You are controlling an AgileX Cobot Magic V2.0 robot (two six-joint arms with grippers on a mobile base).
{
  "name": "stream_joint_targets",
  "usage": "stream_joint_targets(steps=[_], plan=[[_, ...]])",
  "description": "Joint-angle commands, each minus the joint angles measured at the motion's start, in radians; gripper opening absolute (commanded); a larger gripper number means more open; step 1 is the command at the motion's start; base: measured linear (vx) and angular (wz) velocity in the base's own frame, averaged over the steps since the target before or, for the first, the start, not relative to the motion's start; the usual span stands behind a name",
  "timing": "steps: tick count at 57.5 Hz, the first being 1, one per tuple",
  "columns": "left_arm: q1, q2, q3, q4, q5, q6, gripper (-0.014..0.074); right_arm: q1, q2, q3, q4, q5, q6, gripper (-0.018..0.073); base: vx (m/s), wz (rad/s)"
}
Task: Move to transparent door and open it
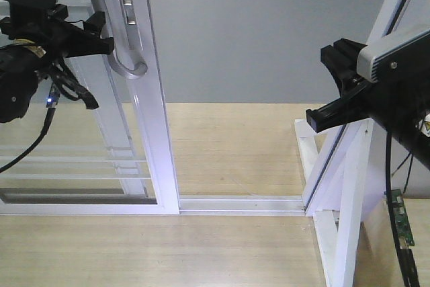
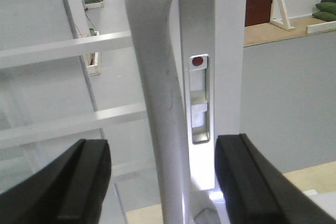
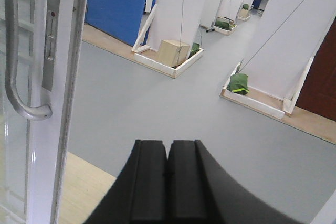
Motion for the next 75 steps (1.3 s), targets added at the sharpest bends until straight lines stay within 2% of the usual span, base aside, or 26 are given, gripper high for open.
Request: stream_joint_targets(steps=[1,15,28,35,48,53,64,75], plan=[[0.004,-0.001,-0.085,-0.009,-0.074,0.000,0.0545,-0.001,-0.019,-0.028,-0.009,-0.079,-0.009,-0.0008,0.00,0.00],[0.068,0.075,-0.214,-0.061,-0.041,-0.006,0.0545,-0.001,-0.019,-0.028,-0.009,-0.070,-0.008,-0.0008,0.00,0.00],[0.074,0.114,-0.259,-0.059,0.017,-0.006,0.0496,-0.001,-0.019,-0.028,-0.009,-0.067,-0.008,-0.0008,0.00,0.00],[0.075,0.122,-0.258,-0.061,0.024,-0.007,0.0398,-0.001,-0.019,-0.028,-0.009,-0.065,-0.008,-0.0008,0.00,0.00],[0.094,0.121,-0.258,-0.065,0.027,-0.009,0.0072,-0.001,-0.019,-0.028,-0.009,-0.060,-0.008,-0.0008,0.00,0.00],[0.099,0.121,-0.258,-0.091,0.027,-0.009,-0.0009,-0.001,-0.019,-0.028,-0.009,-0.047,-0.008,-0.0008,0.00,0.00],[0.105,0.121,-0.258,-0.162,0.029,-0.007,-0.0007,-0.001,-0.019,-0.028,-0.009,-0.035,-0.008,-0.0008,0.00,0.00],[0.109,0.121,-0.258,-0.166,0.028,0.015,-0.0007,-0.001,-0.019,-0.028,-0.009,-0.035,-0.008,-0.0008,0.00,0.00]])
